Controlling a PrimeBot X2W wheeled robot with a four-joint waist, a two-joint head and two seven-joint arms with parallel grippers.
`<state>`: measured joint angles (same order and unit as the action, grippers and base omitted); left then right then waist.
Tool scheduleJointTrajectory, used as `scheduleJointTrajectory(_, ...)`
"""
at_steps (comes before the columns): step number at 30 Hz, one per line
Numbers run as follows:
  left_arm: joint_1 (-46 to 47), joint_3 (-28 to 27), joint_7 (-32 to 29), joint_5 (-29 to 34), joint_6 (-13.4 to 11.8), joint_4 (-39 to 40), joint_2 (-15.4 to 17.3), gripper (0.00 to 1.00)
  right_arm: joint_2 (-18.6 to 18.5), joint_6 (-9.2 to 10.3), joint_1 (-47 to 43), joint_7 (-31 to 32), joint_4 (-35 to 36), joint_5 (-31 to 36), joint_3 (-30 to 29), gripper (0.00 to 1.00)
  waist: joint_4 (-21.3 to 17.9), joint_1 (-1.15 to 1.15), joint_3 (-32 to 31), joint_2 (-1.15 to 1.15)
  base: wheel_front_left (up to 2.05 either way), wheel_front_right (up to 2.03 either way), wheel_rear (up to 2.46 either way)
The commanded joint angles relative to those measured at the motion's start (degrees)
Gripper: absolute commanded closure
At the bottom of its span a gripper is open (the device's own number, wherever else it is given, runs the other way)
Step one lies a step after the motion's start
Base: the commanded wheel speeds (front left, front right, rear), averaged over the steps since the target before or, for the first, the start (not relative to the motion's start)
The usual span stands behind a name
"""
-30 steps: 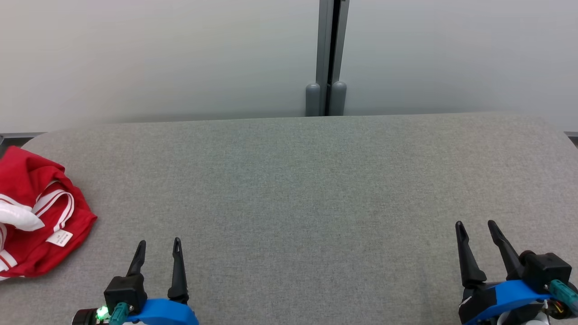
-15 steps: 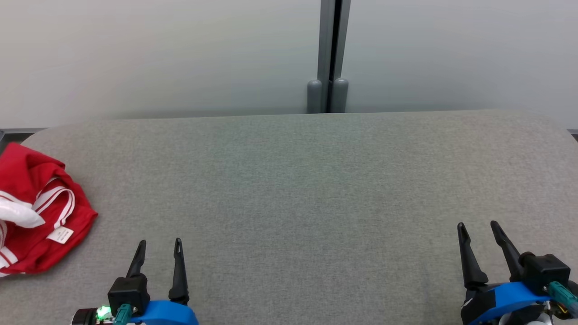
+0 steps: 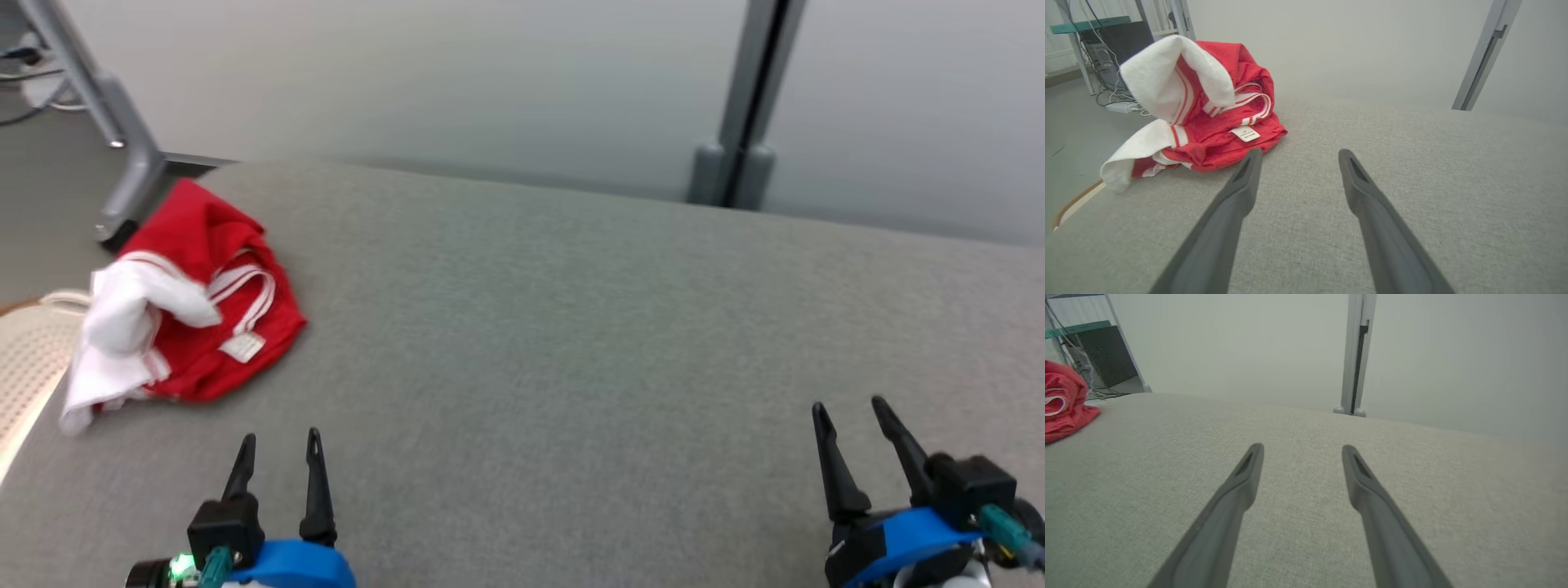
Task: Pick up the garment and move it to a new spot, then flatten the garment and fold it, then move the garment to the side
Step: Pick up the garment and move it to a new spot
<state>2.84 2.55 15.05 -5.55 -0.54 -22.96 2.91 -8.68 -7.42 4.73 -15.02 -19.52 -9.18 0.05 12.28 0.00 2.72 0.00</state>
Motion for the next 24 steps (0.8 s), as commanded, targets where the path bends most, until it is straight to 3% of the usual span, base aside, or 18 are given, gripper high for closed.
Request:
scheduleJointTrajectory(1,-0.1,-0.4,0.2,-0.3,-0.4,0.1,0.0,0.00,-0.4,-0.12,0.8,-0.2,0.0,-0.1,0.6,0.00,2.9,0.00,1.8,0.00,0.00,0.00,0.00)
scheduleJointTrajectory(16,-1.1,-0.6,0.2,-2.4,-1.0,-0.2,0.0,0.00,-1.1,-0.12,2.0,-0.2,-0.3,-0.7,6.5,0.00,16.8,0.00,2.9,0.00,0.00,0.00,0.00)
scheduleJointTrajectory(24,-2.0,-0.5,0.2,-4.4,-2.2,1.3,0.0,0.00,-2.2,-0.08,3.2,-0.2,-0.4,-0.5,8.3,0.00,19.0,0.00,4.9,0.00,0.00,0.00,0.00)
